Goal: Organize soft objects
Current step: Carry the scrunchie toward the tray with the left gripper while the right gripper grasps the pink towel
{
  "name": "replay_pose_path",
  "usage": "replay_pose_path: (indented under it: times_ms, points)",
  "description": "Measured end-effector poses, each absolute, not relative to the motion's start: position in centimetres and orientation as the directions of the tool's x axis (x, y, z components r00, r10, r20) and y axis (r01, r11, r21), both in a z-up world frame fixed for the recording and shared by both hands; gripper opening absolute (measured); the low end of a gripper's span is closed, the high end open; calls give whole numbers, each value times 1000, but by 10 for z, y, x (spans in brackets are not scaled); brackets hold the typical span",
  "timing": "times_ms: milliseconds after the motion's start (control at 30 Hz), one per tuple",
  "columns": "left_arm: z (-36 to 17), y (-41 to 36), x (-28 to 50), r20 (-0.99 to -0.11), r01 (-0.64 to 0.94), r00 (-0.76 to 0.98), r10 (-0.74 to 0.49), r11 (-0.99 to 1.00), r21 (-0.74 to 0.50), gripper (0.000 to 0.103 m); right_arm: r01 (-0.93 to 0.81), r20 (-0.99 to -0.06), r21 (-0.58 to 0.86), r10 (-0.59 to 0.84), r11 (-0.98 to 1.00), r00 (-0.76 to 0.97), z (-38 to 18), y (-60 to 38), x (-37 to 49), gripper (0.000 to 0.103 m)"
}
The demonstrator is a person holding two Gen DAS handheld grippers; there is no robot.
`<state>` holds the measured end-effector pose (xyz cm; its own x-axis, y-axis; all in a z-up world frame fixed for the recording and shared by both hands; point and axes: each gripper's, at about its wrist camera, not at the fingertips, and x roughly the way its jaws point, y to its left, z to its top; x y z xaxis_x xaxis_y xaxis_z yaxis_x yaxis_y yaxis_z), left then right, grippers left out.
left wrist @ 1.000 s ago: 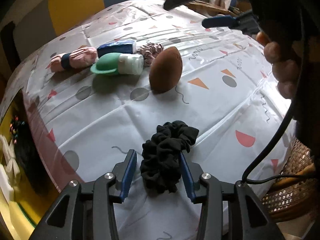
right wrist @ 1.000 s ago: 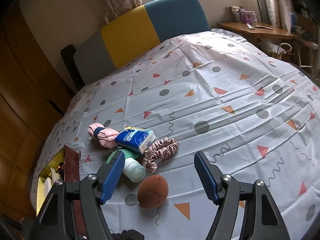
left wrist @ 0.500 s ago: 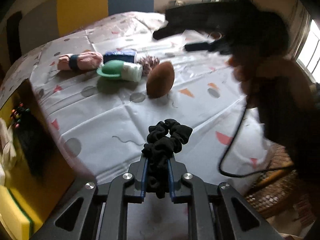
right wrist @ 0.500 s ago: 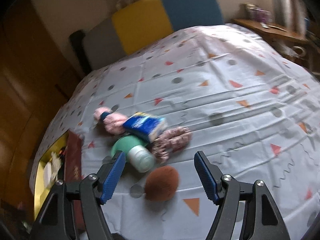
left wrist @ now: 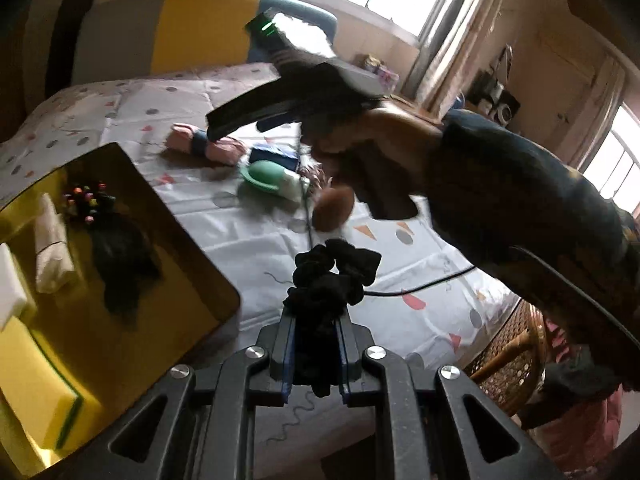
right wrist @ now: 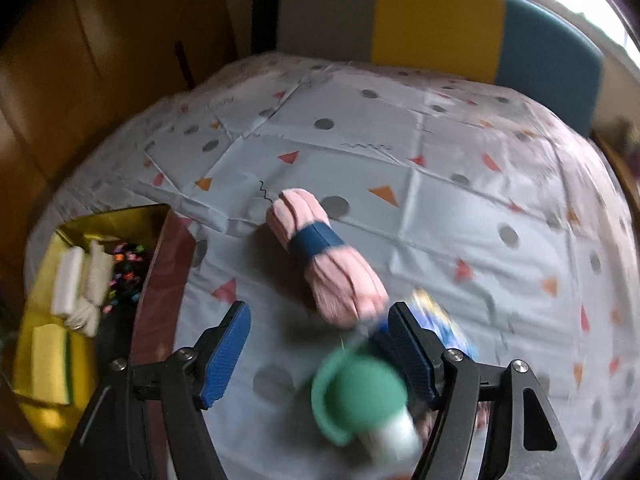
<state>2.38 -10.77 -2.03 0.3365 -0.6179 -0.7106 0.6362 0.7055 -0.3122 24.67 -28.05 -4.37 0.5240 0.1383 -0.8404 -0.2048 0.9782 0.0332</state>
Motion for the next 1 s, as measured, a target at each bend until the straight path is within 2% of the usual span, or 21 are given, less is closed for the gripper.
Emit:
replay_pose_path:
  times_ms: [233,300,367,400,533,733,900,1000]
  points:
    - [-17,-85,29,-696,588,367,-617,734,-340,15,-261,-888,-137,-2,956,459,-78,-251,308,72]
    - [-19,-81,31,-698,574,372,-612,742,-346,15,-277,-901,-162,-28,947,432,-92,-247,314,58]
    - [-20,-75,33,-700,557,379,-605,754,-349,15,-274,-893,-177,-37,945,448,-93,-246,313,39]
    - [-20,-72,33,-700,552,378,-606,755,-355,15,-270,-892,-172,-33,947,451,-91,-246,312,37]
    - [-19,-62,34,-693,526,387,-608,763,-376,15,-275,-866,-122,34,954,500,-64,-241,294,37]
    - [-17,-52,32,-688,502,403,-604,774,-385,15,-309,-837,76,229,948,498,-21,-243,234,37]
    - [-12,-41,27,-681,480,444,-582,796,-368,15,-300,-854,149,276,942,441,-42,-249,170,37]
    - [-12,-31,26,-685,451,462,-563,814,-365,15,-251,-882,92,196,963,428,-69,-259,141,37]
